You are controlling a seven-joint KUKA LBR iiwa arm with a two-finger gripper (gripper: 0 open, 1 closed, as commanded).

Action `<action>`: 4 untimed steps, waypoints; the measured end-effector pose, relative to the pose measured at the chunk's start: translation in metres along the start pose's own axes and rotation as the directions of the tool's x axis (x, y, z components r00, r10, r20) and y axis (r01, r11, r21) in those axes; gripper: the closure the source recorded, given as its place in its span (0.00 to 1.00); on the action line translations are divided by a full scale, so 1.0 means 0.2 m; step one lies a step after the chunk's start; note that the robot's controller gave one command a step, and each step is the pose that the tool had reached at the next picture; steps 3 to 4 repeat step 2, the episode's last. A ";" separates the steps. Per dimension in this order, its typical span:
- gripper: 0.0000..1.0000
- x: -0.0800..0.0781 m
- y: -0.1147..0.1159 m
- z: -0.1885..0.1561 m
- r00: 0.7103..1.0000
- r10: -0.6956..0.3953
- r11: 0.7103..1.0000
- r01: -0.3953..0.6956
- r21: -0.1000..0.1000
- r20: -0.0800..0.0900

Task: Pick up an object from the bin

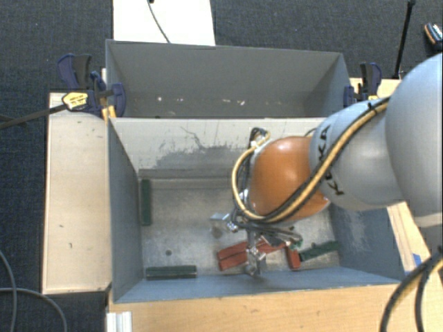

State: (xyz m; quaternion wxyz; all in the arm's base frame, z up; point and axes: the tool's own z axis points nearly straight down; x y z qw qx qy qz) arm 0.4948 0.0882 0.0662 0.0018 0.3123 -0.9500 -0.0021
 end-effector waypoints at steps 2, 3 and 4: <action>1.00 0.11 -0.21 -0.79 1.000 -0.015 1.000 0.015 0.011 0.010; 1.00 0.11 -0.21 -0.79 1.000 -0.015 1.000 0.015 0.011 0.010; 1.00 0.11 -0.21 -0.79 1.000 -0.015 1.000 0.015 0.011 0.010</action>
Offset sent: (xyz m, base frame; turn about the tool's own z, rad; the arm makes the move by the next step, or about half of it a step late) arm 0.0000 0.0000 0.0000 0.0000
